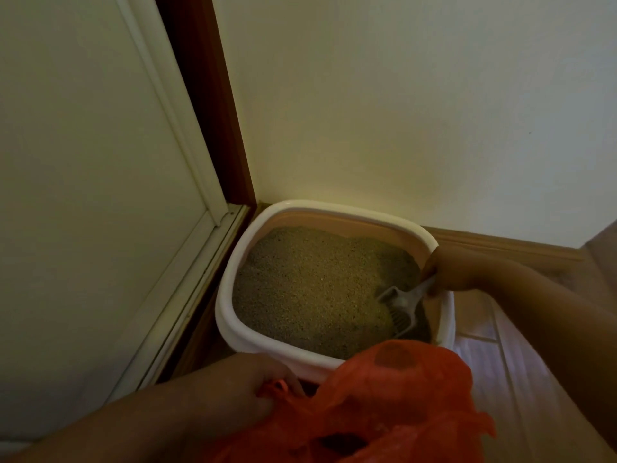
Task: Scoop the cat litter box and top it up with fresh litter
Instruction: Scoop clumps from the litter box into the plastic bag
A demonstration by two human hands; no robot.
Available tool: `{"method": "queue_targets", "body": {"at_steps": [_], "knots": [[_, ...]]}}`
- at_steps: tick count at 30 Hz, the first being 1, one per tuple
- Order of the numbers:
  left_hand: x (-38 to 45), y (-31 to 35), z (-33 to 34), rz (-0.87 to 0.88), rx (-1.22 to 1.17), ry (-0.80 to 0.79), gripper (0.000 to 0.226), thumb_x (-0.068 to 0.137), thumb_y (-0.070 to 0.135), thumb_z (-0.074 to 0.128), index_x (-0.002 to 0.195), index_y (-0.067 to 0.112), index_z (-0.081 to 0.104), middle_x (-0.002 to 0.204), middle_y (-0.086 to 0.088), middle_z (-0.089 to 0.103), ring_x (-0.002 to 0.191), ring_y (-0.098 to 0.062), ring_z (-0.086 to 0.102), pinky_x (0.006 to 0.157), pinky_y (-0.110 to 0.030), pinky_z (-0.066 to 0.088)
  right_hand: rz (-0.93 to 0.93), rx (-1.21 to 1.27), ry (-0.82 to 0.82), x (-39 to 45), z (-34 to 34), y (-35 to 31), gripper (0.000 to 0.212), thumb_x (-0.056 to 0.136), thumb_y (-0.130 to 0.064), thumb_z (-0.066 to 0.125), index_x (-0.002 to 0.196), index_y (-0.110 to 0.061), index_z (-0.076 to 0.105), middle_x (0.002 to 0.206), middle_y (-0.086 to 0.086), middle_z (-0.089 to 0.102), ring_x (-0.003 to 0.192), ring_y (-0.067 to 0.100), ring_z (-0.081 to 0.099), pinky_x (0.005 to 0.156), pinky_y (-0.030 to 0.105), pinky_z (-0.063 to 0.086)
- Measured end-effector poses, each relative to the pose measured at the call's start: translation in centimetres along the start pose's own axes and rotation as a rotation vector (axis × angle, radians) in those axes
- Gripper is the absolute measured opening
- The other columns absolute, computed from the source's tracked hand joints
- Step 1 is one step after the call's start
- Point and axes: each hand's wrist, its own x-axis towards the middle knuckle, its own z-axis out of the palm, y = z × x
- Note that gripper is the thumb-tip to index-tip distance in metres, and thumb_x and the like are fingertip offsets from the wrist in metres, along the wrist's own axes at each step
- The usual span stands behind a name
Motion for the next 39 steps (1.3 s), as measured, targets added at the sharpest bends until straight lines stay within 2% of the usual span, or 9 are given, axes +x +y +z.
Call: {"method": "queue_targets", "body": {"at_steps": [5, 8, 13, 18, 22, 27, 30, 35, 39], "knots": [[-0.5, 0.2, -0.2, 0.001, 0.015, 0.001, 0.039, 0.09, 0.018, 0.059, 0.115, 0.045, 0.07, 0.111, 0.03, 0.067, 0.1, 0.015, 0.062, 0.088, -0.01, 0.05, -0.02, 0.103, -0.009, -0.4, 1.9, -1.2, 0.031, 0.079, -0.038, 0.08, 0.11, -0.036, 0.075, 0.098, -0.013, 0.068, 0.095, 0.007, 0.062, 0.077, 0.02, 0.044], [-0.7, 0.1, -0.3, 0.019, 0.021, 0.009, 0.039, 0.089, 0.016, 0.059, 0.117, 0.04, 0.071, 0.111, 0.026, 0.069, 0.1, 0.015, 0.062, 0.089, -0.01, 0.05, -0.041, 0.207, -0.037, -0.8, 3.1, -2.7, 0.029, 0.083, -0.028, 0.079, 0.112, -0.025, 0.075, 0.091, -0.007, 0.075, 0.078, 0.0, 0.068, 0.065, 0.015, 0.05], [-1.2, -1.0, -0.5, -0.016, 0.041, 0.052, 0.029, 0.092, 0.025, 0.061, 0.112, 0.043, 0.071, 0.106, 0.025, 0.07, 0.096, 0.012, 0.064, 0.089, -0.017, 0.053, -0.055, 0.311, 0.002, -0.7, 4.9, -5.5, 0.012, 0.083, -0.024, 0.08, 0.094, -0.026, 0.077, 0.078, -0.008, 0.075, 0.07, -0.001, 0.07, 0.061, 0.014, 0.051], [-1.5, -2.1, -0.8, -0.064, 0.061, 0.101, 0.026, 0.091, 0.028, 0.063, 0.112, 0.041, 0.071, 0.103, 0.022, 0.072, 0.09, 0.011, 0.066, 0.086, -0.019, 0.056, -0.109, 0.377, 0.007, -0.5, 6.5, -8.6, 0.021, 0.085, -0.027, 0.077, 0.106, -0.026, 0.077, 0.083, -0.01, 0.071, 0.074, 0.003, 0.066, 0.064, 0.019, 0.051], [-1.8, -2.4, -1.0, -0.072, 0.074, 0.096, 0.023, 0.09, 0.03, 0.064, 0.109, 0.041, 0.072, 0.101, 0.021, 0.073, 0.09, 0.01, 0.066, 0.088, -0.023, 0.056, -0.114, 0.42, -0.017, 0.3, 7.3, -11.0, 0.03, 0.086, -0.029, 0.077, 0.115, -0.024, 0.075, 0.094, -0.005, 0.076, 0.084, 0.012, 0.071, 0.075, 0.028, 0.057], [-2.2, -2.5, -1.1, -0.069, 0.085, 0.09, 0.024, 0.089, 0.027, 0.065, 0.108, 0.04, 0.073, 0.103, 0.021, 0.072, 0.089, 0.012, 0.065, 0.086, -0.017, 0.054, -0.115, 0.521, 0.012, 1.2, 8.0, -13.6, 0.027, 0.085, -0.026, 0.078, 0.112, -0.027, 0.076, 0.08, -0.011, 0.072, 0.06, -0.004, 0.058, 0.054, 0.012, 0.044], [-2.4, -2.8, -1.1, -0.079, 0.068, 0.099, 0.024, 0.089, 0.026, 0.067, 0.107, 0.04, 0.073, 0.103, 0.022, 0.071, 0.09, 0.014, 0.064, 0.082, -0.01, 0.052, -0.105, 0.635, 0.033, 1.9, 8.9, -15.0, 0.027, 0.084, -0.024, 0.079, 0.112, -0.024, 0.077, 0.086, -0.005, 0.074, 0.064, 0.001, 0.057, 0.058, 0.018, 0.046], [-2.4, -3.3, -1.1, -0.08, 0.089, 0.125, 0.028, 0.088, 0.024, 0.064, 0.108, 0.042, 0.072, 0.104, 0.023, 0.069, 0.091, 0.017, 0.061, 0.077, -0.003, 0.047, -0.095, 0.766, 0.022, 3.4, 9.4, -17.2, 0.026, 0.085, -0.022, 0.078, 0.111, -0.019, 0.077, 0.078, -0.008, 0.07, 0.05, -0.006, 0.055, 0.048, 0.012, 0.042], [-2.5, -3.6, -1.5, -0.106, 0.092, 0.176, 0.026, 0.088, 0.026, 0.064, 0.105, 0.044, 0.071, 0.102, 0.024, 0.069, 0.089, 0.015, 0.062, 0.083, -0.013, 0.053, -0.062, 0.891, 0.001, 4.0, 9.6, -17.6, 0.022, 0.083, -0.018, 0.08, 0.105, -0.016, 0.077, 0.077, -0.004, 0.071, 0.05, -0.006, 0.058, 0.05, 0.014, 0.046]]}}
